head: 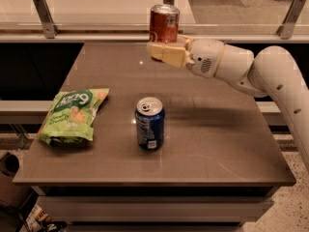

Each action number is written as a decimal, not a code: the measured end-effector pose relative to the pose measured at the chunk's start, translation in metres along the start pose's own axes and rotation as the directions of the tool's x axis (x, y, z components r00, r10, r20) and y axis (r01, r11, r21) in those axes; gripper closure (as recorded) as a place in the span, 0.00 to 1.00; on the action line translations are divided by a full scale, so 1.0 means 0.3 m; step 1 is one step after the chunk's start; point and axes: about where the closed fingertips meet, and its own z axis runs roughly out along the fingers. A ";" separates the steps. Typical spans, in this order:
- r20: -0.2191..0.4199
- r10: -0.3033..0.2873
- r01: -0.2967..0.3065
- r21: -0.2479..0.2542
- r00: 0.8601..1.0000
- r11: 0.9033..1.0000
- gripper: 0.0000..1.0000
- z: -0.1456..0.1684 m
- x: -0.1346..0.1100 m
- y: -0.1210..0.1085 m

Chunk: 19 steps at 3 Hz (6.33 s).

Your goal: Knock coke can over

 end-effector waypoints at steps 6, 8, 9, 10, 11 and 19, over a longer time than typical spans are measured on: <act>0.192 -0.078 0.081 -0.006 0.978 0.997 1.00 -0.079 -0.156 0.030; 0.311 -0.097 0.100 0.007 0.946 0.995 1.00 -0.081 -0.240 0.014; 0.317 -0.046 0.052 -0.011 0.947 0.999 1.00 -0.054 -0.335 -0.004; 0.315 -0.034 0.043 -0.020 0.949 0.999 1.00 -0.033 -0.345 0.006; 0.309 -0.008 0.021 -0.038 0.951 0.999 1.00 -0.011 -0.359 0.043; 0.317 0.072 -0.042 -0.100 0.946 0.994 0.12 0.054 -0.454 0.204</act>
Offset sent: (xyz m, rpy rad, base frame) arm 0.0068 -0.0383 -0.0412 -0.1978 -0.0272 0.0040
